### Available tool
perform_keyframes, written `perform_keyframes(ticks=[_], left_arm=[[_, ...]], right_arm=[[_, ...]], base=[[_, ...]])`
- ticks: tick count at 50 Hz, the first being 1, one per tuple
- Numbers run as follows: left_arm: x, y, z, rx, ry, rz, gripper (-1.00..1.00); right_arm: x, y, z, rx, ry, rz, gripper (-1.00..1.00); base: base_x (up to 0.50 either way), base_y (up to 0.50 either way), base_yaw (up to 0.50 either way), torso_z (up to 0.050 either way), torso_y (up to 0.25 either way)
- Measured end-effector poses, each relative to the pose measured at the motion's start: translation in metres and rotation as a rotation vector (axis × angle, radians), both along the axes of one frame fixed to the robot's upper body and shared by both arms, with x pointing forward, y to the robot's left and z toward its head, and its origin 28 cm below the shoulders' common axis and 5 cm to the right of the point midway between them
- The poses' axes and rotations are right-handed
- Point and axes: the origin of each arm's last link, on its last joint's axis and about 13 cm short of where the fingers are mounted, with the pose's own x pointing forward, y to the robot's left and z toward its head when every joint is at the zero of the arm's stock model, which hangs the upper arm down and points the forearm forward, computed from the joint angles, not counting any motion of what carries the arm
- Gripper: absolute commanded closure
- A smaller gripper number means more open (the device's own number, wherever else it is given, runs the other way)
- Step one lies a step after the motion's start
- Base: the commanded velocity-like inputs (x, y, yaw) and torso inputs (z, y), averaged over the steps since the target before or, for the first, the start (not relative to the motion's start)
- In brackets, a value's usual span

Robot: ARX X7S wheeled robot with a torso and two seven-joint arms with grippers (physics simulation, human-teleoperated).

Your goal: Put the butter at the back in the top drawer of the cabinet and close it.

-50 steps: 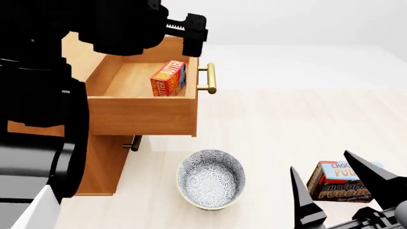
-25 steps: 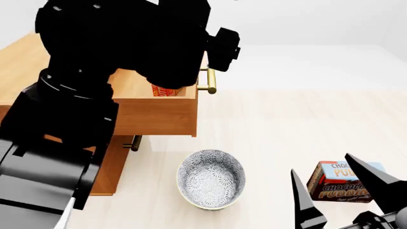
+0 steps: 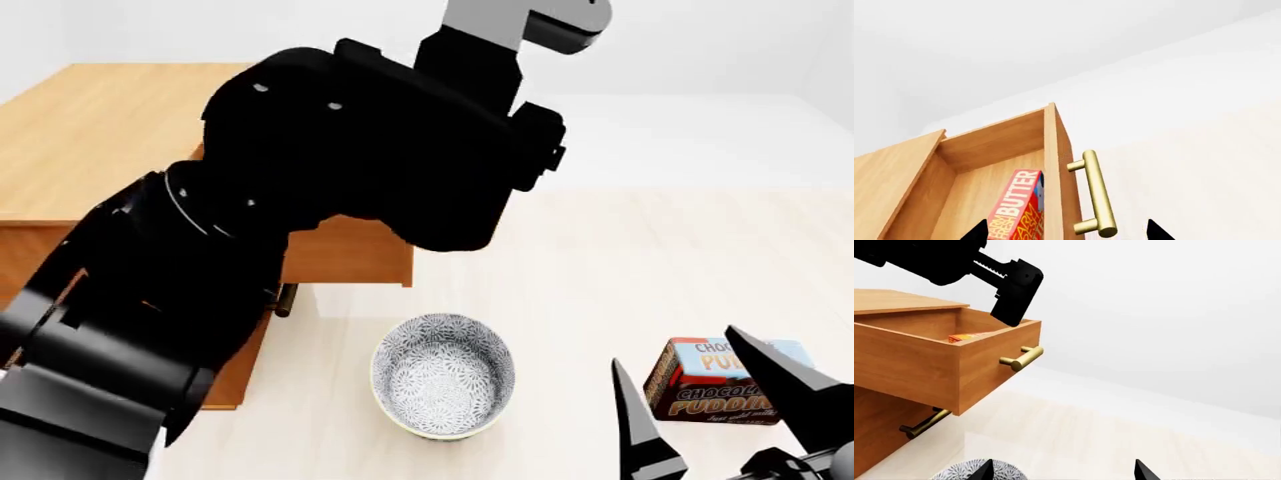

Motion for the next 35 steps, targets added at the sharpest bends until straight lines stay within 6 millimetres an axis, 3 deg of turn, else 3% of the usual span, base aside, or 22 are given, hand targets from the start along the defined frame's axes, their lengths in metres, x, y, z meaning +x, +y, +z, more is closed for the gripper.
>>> perform_keyframes(ticks=[35], left_arm=[[-0.001,-0.032,-0.029,0.054,0.025,-0.017,-1.0]], right_arm=[[0.003,-0.02,-0.028,0.009,0.012,-0.014,-1.0]], base=[[0.0,0.0,0.0,0.0,0.0]])
